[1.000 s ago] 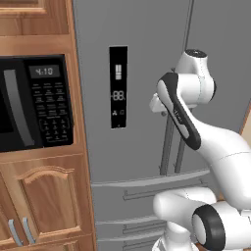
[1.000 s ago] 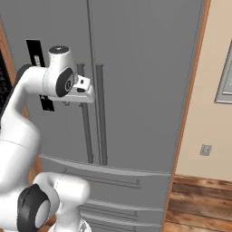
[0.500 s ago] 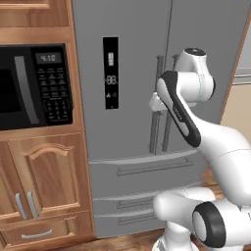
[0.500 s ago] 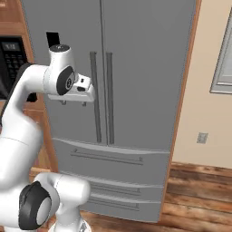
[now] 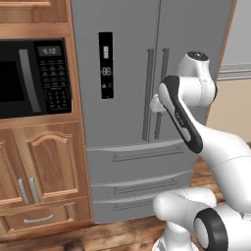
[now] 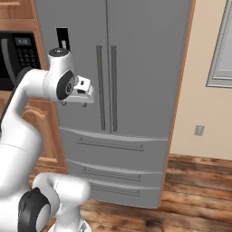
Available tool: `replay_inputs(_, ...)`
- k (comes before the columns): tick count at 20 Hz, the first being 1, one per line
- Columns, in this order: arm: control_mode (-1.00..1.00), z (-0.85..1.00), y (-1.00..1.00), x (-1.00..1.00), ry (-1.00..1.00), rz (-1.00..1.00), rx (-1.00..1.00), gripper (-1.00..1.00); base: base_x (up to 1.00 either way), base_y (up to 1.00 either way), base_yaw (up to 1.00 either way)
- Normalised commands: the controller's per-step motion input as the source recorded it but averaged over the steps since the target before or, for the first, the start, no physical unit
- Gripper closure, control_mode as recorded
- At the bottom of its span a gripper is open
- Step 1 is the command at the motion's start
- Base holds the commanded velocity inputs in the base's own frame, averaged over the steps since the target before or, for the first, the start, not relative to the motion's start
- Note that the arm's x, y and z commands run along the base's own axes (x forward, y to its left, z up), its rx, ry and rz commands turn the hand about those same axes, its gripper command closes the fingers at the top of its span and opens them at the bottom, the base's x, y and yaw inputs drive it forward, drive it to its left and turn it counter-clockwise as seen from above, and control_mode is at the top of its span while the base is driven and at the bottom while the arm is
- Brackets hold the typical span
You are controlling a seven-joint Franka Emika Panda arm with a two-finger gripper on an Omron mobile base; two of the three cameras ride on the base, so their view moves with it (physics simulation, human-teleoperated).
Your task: Open the fridge, remove the pear, lemon wedge, and steak, and place them on any counter.
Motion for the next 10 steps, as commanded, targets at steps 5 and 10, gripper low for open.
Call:
replay_inputs(5,-1.0,-0.31,-0.85,0.51,-0.14,-0.01,0.25,-1.0,0.0,0.0,0.0)
replay_inputs(10,-1.0,-0.01,-0.42,0.61,-0.11,-0.13,0.17,-1.0,0.0,0.0,0.0)
